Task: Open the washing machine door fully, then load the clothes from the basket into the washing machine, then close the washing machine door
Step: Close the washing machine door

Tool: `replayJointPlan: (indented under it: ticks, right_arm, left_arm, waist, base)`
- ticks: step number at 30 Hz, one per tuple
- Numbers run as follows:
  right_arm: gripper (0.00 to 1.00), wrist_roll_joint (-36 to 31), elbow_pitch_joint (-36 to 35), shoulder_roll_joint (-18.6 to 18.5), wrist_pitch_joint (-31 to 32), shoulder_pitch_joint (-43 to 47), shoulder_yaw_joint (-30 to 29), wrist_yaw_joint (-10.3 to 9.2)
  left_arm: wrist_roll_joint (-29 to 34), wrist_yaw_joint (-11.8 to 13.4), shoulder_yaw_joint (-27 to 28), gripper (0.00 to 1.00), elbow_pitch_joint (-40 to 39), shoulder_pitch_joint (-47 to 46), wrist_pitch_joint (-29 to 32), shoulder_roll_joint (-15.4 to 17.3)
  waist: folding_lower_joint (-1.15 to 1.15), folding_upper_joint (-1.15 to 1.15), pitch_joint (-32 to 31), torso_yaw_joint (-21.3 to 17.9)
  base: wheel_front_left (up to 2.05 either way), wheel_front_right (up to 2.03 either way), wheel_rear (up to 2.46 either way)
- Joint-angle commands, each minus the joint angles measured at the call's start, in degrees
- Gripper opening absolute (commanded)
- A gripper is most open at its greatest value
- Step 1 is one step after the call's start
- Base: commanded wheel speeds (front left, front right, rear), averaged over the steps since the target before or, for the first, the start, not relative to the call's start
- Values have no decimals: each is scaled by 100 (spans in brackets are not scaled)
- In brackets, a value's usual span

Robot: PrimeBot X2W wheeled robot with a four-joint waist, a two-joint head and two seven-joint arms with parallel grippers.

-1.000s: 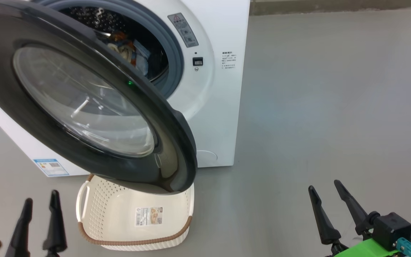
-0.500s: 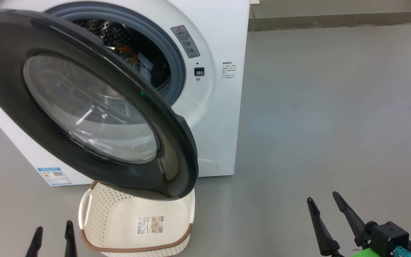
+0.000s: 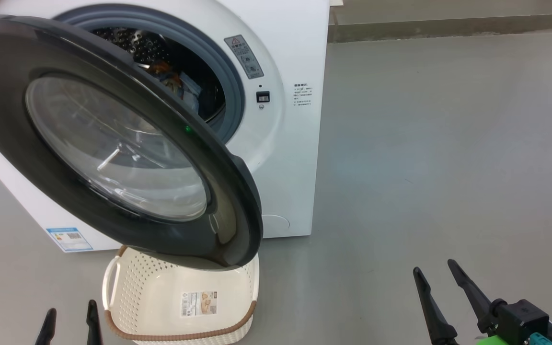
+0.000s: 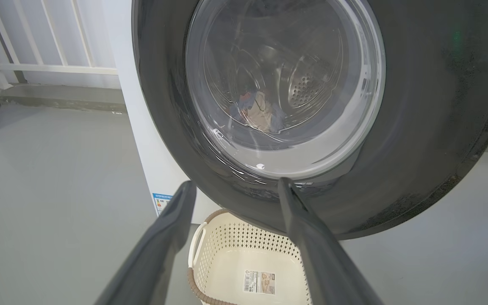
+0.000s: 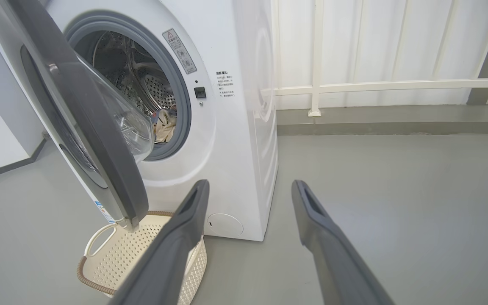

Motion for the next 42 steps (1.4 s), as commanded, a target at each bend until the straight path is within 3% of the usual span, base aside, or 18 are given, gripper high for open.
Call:
replayJointPlan:
  ticks: [1, 11, 12, 13, 14, 15, 30, 42]
  right_arm:
    - [100, -111, -173, -41, 23, -71, 107, 9]
    - [100, -246, -212, -54, 44, -88, 76, 9]
    - [76, -249, -220, -52, 36, -94, 68, 9]
    - [7, -251, -227, -49, 32, -99, 62, 9]
    - [7, -251, -227, -49, 32, -99, 62, 9]
    - [0, -243, -229, -46, 44, -100, 66, 9]
    - [0, -180, 21, -186, 166, -450, 224, 9]
    - [0, -3, 995, -440, 12, -1735, 564, 9]
  left_arm:
    - [50, 54, 176, 100, -97, -249, -85, 114]
    - [70, 108, 131, 100, -61, -293, -121, 124]
    - [73, 112, 125, 100, -58, -297, -125, 126]
    - [77, 117, 118, 100, -55, -302, -131, 127]
    - [77, 117, 118, 100, -55, -302, -131, 127]
    - [77, 120, 111, 100, -51, -306, -135, 126]
    - [209, 164, -56, 100, -96, -482, -229, 146]
    - [393, 166, -380, 100, -274, -771, -285, 62]
  waist:
    - [0, 0, 1, -2]
    - [0, 0, 9, -10]
    - [0, 0, 12, -9]
    - [0, 0, 13, -9]
    - [0, 0, 13, -9]
    - [0, 0, 13, -7]
    - [0, 0, 191, 263]
    - [0, 0, 548, 729]
  base:
    - [0, 0, 0]
    - [0, 0, 0]
    - [0, 0, 0]
    - [0, 0, 0]
    - [0, 0, 0]
    - [0, 0, 0]
    - [0, 0, 0]
    - [0, 0, 0]
